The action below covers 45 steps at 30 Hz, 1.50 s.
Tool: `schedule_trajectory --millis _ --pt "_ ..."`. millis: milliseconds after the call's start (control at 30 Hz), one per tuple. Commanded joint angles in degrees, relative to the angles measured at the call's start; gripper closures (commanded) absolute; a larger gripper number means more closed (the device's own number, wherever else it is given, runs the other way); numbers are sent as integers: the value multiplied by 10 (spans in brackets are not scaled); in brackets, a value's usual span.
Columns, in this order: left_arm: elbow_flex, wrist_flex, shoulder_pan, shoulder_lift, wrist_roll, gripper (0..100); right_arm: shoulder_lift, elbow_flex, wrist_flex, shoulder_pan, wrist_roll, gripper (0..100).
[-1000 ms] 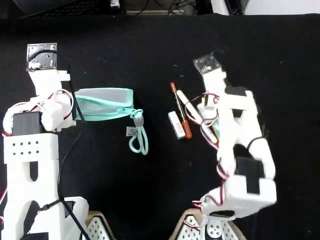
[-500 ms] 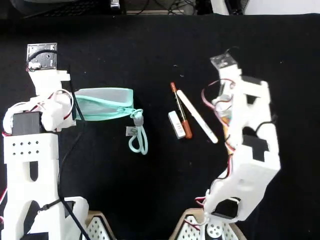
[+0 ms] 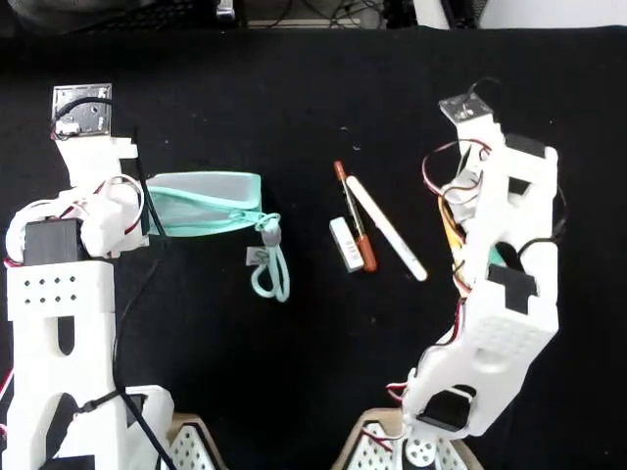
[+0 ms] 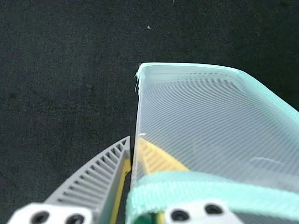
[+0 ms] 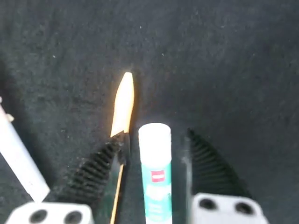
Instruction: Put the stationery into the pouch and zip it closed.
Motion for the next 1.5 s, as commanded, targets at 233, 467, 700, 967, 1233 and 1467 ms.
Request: schedule_trajectory --millis 233,467,700,967,1233,1467 --pt "23 -4 -5 4 -1 970 0 -29 3 41 62 804" --pt "23 -4 -5 4 -1 970 31 -29 12 50 86 804" --pt "23 -4 -5 4 -1 970 102 -75 11 35 84 807" --pt "24 -4 -5 4 -1 970 127 -160 16 47 62 808" --pt "24 -4 -5 4 -1 970 129 -165 110 28 95 808" --pt "24 -1 -5 4 -1 970 130 -197 145 32 93 825"
